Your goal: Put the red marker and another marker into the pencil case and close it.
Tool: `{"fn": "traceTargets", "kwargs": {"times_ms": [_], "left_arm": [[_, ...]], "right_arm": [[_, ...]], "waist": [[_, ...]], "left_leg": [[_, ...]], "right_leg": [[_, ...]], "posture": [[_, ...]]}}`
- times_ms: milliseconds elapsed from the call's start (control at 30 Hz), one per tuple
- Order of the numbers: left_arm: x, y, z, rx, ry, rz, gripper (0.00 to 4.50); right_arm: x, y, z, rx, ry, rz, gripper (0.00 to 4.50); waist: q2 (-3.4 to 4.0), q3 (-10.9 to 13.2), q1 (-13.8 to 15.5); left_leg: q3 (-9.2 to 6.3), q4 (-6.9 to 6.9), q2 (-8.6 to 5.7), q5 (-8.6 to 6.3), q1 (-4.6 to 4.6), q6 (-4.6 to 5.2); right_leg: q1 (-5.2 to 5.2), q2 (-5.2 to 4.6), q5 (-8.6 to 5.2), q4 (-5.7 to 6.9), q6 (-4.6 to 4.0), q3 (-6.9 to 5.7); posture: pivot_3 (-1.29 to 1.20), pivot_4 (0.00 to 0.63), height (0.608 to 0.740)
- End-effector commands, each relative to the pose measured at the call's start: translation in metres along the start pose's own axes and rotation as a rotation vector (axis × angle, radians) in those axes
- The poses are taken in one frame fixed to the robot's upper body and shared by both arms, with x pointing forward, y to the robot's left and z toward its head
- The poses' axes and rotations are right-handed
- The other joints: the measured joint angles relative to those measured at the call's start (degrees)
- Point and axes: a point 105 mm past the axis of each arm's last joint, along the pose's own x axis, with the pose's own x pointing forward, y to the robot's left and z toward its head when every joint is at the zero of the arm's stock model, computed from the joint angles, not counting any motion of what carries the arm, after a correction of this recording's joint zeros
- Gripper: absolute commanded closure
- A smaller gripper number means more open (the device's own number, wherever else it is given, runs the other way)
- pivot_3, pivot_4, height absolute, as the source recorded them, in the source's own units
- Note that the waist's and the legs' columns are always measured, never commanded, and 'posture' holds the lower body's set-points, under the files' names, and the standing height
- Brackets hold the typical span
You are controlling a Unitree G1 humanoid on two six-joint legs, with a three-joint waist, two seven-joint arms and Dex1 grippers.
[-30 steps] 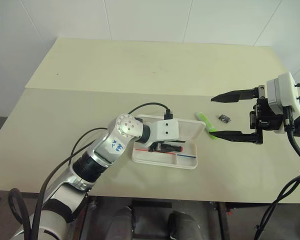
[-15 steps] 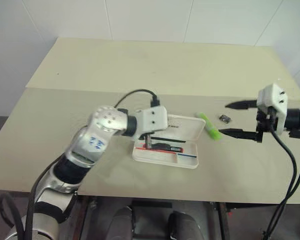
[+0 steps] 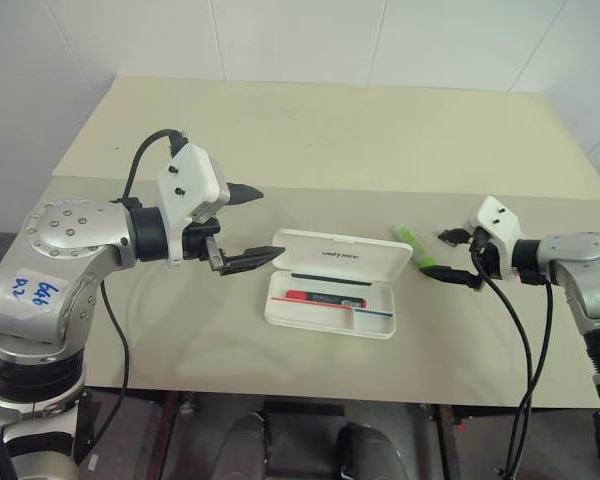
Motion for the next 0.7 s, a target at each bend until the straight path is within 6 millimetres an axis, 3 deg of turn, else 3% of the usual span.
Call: {"fn": "traceTargets", "kwargs": {"times_ms": [33, 333, 467, 567, 700], "left_arm": [[-0.001, -0.011, 0.008, 0.036, -0.013, -0.037, 0.04], [0.009, -0.002, 0.016, 0.016, -0.033, 0.003, 0.04], [0.027, 0.001, 0.028, -0.055, -0.084, -0.002, 0.00], [0.046, -0.002, 0.029, -0.061, -0.050, -0.045, 0.00], [0.064, 0.011, 0.040, -0.095, -0.026, -0.056, 0.00]], "right_arm": [[0.002, 0.000, 0.000, 0.008, 0.008, -0.032, 0.00], [0.024, 0.000, -0.017, 0.111, 0.061, -0.091, 0.00], [0.031, 0.000, -0.021, 0.139, 0.080, -0.102, 0.92], [0.034, 0.000, -0.022, 0.147, 0.087, -0.105, 1.97], [0.038, 0.003, -0.018, 0.148, 0.074, -0.087, 3.28]], "waist": [[0.00, 0.0, -0.1], [-0.03, 0.0, -0.2], [-0.28, -0.2, -0.5], [-0.38, -0.2, -1.1], [-0.39, -0.2, -1.3]], "left_leg": [[0.00, 0.00, 0.00, 0.00, 0.00, 0.00], [0.04, -0.04, 0.01, 0.00, 0.03, 0.00], [0.03, 0.02, 0.02, 0.00, 0.12, 0.00], [0.04, 0.02, 0.02, 0.00, 0.16, 0.00], [0.01, 0.02, 0.02, 0.00, 0.15, -0.01]], "right_leg": [[0.00, 0.00, 0.00, 0.00, 0.00, 0.00], [-0.02, 0.01, 0.00, 0.01, 0.00, 0.05], [0.05, 0.02, 0.00, -0.03, 0.00, 0.07], [0.09, 0.02, 0.00, -0.01, 0.00, 0.09], [0.08, 0.02, 0.00, -0.01, 0.00, 0.06]], "posture": [[0.00, 0.150, 0.740], [0.00, 0.150, 0.740], [0.00, 0.150, 0.740], [0.00, 0.150, 0.740], [0.00, 0.150, 0.740]]}}
